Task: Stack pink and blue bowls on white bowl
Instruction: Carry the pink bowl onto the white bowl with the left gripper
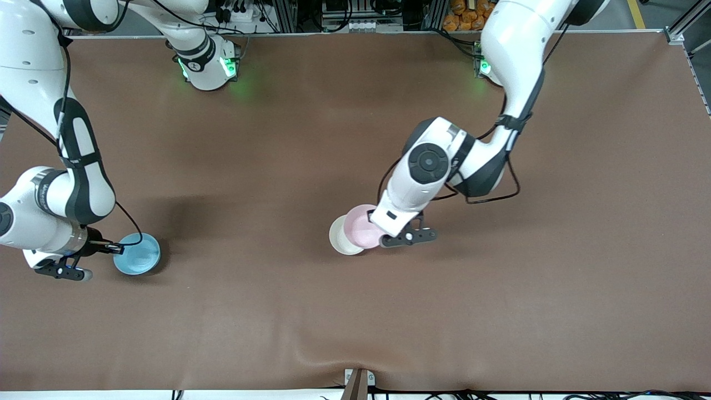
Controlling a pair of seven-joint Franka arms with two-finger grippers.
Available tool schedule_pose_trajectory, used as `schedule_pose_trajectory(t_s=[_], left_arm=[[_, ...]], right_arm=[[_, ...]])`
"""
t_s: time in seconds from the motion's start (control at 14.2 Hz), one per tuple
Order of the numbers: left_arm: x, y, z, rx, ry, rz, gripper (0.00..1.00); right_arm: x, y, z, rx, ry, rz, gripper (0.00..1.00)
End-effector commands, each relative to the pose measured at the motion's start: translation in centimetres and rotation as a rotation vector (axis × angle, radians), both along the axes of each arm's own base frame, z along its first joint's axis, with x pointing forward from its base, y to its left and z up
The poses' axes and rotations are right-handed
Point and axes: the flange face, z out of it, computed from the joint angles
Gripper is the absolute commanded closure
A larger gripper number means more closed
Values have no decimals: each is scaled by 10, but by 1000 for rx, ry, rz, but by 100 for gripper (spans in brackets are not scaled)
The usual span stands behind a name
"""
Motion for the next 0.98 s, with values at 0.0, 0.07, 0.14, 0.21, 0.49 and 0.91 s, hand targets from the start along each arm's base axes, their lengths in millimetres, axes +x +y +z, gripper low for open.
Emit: schedule_pose_trajectory(t_s=[0.0, 0.07, 0.14, 0.21, 0.49, 0.91], left_arm=[[3, -17, -20, -34, -25, 14, 100], [3, -17, -23, -35, -28, 8, 100], [4, -18, -27, -37, -28, 6, 100], [5, -19, -29, -50, -46, 13, 100], [4, -21, -47, -55, -50, 16, 100], [1, -24, -55, -59, -30, 19, 100]], right_arm=[[-2, 8, 36, 24, -4, 23, 100], [-3, 10, 45, 27, -5, 25, 100], [-3, 12, 56, 30, -2, 29, 100], [-4, 15, 68, 33, -1, 31, 100], [-4, 19, 98, 53, 16, 27, 100], [-10, 28, 121, 121, 43, 1, 100]])
